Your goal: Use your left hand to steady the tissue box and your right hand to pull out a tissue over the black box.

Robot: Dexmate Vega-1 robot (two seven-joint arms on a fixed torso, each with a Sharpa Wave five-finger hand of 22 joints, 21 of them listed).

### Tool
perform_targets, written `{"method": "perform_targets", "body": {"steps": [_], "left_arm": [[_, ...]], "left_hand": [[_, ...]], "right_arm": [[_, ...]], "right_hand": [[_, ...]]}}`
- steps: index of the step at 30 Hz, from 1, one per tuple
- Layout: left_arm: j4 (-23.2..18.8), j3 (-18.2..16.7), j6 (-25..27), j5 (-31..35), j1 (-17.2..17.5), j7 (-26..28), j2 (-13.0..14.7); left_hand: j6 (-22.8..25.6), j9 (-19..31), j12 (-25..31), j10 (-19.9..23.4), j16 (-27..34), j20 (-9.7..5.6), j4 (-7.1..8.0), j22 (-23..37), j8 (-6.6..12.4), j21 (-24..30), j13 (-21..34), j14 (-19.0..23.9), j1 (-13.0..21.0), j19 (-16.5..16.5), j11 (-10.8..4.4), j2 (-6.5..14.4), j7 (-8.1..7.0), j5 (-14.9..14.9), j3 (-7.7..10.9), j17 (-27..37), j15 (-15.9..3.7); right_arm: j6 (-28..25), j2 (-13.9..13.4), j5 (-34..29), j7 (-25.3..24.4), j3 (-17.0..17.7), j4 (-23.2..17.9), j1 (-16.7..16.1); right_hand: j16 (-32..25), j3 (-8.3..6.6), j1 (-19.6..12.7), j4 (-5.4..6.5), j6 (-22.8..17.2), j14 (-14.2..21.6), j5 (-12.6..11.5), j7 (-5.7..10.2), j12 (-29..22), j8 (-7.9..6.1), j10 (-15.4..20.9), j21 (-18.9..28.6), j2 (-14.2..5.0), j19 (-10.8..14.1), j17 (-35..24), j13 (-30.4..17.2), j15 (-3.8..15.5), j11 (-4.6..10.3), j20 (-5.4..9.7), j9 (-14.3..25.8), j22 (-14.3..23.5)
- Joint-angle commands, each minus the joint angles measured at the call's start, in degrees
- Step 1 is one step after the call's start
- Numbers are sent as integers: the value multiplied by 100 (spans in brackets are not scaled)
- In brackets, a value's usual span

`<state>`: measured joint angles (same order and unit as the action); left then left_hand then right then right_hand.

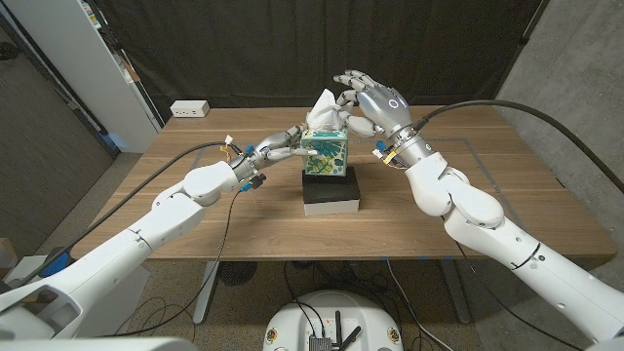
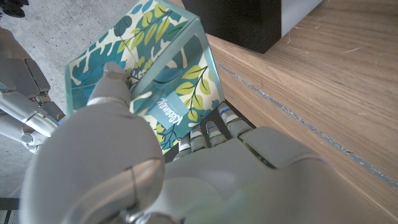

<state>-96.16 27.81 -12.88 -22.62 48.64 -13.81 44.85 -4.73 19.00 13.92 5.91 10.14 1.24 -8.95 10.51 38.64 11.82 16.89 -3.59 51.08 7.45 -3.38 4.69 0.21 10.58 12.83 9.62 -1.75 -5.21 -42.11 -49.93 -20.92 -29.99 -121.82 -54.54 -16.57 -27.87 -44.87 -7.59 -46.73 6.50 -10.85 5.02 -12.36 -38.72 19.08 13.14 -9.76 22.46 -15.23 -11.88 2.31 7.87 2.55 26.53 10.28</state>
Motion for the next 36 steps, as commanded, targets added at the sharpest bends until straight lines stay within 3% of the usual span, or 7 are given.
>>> {"method": "perform_targets", "body": {"steps": [1,16,36], "left_arm": [[19,17,28,-12,-40,-31,-12],[14,6,13,-30,-18,-50,16],[12,-11,29,-55,-28,-97,60]], "left_hand": [[-75,17,-26,11,5,-29,-5,26,25,21,33,-55,-42,7,16,26,-3,-4,59,15,-9],[-86,10,-31,-1,7,-27,-11,26,39,20,35,-59,-52,0,11,23,-5,-4,64,15,-8],[-101,0,-31,-2,6,-22,-18,26,61,19,37,-76,-60,-6,11,22,-1,-4,75,14,-2]], "right_arm": [[-60,86,-181,-208,-72,129,80],[223,288,81,-883,-48,439,201],[296,510,153,-1359,-106,707,432]], "right_hand": [[-26,29,27,31,50,-60,-37,-15,4,-85,-2,-8,-70,-23,-41,-22,798,41,251,96,29],[-71,121,17,96,148,-113,-78,16,20,-315,-1,-22,-97,-51,-139,-48,795,19,292,378,30],[-105,195,-12,142,246,-152,-112,43,33,-535,-8,-29,-107,-71,-209,-68,801,28,307,646,32]]}}
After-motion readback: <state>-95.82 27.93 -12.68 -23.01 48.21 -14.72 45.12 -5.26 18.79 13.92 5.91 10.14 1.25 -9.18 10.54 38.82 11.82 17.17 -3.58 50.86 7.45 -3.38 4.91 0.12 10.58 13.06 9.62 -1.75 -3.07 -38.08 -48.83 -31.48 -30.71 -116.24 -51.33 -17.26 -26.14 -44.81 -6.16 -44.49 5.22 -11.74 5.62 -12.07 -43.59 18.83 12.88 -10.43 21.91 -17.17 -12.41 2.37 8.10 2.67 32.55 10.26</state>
